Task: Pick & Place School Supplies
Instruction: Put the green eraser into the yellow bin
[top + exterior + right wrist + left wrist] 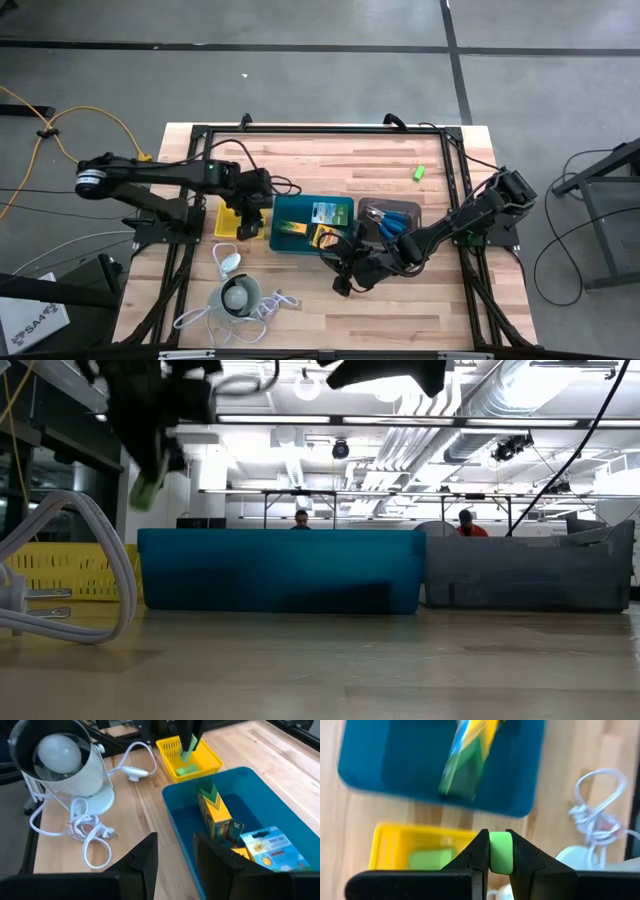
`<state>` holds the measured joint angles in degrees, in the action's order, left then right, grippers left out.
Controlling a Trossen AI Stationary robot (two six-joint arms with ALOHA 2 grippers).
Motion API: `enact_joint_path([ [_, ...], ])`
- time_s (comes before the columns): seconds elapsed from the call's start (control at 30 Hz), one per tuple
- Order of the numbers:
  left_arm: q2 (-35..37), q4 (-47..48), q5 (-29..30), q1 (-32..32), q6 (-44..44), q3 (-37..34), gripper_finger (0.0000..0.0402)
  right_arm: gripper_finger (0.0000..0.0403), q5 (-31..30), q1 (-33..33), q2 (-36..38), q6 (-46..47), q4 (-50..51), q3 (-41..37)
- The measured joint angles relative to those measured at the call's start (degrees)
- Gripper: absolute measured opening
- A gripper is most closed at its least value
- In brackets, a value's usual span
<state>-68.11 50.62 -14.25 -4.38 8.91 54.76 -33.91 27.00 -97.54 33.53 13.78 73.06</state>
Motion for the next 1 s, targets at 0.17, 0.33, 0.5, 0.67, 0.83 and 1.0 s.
enact_joint_path([
  [0.17, 0.15, -0.22, -2.63, -4.07, -1.37, -3.40, 0.0040, 0.0113, 0.02, -0.01, 0.00, 1.44, 1.70, 0.00],
  [0.33, 0.19, -2.30, -6.31, -7.94, -4.18, -6.07, 0.0040, 0.0113, 0.04, 0.05, 0.00, 2.97, 2.66, 0.00],
  [0.5, 0.19, -3.77, -9.66, -10.89, -5.08, -9.86, 0.0040, 0.0113, 0.05, 0.45, 0.00, 3.49, 2.69, 0.01],
  [0.67, 0.22, -5.24, -12.03, -13.13, -6.14, -12.56, 0.0040, 0.0113, 0.02, 0.74, 0.00, 3.96, 2.88, 0.01],
  [0.83, 0.22, -7.20, -15.81, -14.62, -8.54, -14.16, 0.0040, 0.0113, 0.03, 0.74, 0.00, 4.12, 2.88, 0.02],
  [1.0, 0.22, -7.57, -15.96, -15.02, -9.55, -15.29, 0.0042, 0.0113, 1.05, 0.74, 0.00, 4.36, 2.86, 0.01],
])
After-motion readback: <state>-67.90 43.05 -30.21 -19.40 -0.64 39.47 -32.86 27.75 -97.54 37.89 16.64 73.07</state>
